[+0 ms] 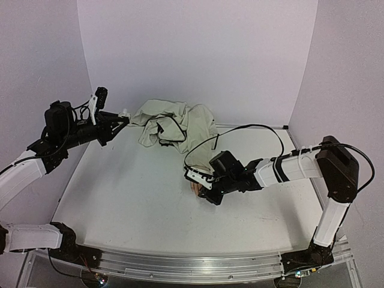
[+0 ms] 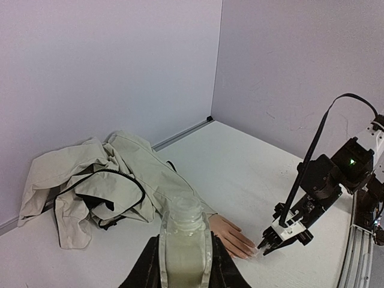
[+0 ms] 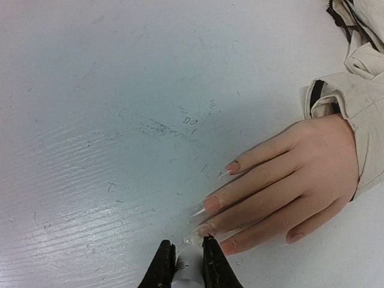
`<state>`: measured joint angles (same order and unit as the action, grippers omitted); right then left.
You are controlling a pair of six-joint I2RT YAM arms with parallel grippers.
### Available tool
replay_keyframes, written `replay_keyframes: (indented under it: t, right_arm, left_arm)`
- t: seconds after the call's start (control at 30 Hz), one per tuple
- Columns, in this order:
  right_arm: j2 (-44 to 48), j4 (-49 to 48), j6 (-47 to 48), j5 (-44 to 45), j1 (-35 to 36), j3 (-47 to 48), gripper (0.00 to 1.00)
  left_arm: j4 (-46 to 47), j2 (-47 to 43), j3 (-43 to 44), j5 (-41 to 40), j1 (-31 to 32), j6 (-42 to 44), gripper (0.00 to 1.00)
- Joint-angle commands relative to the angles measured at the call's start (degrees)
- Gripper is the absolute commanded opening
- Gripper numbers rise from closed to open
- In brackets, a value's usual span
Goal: Paint the nails
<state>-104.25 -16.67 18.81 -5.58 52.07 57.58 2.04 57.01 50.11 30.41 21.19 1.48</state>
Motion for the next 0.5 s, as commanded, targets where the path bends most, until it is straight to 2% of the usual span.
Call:
replay_keyframes:
  t: [0.0,0.47]
  right_arm:
    - [-0.08,-0.32,0.08,1.23,0.30,2.05,0.00]
    - [-1.00,-1.77,0.35,3.36,0.30,3.11,0.00]
  left_arm:
    - [4.20,-1.15,0.32,0.99,-0.40,-0.09,0.00]
    - [4.24,-1.46,0.21,0.80,-0.45,0.02,0.00]
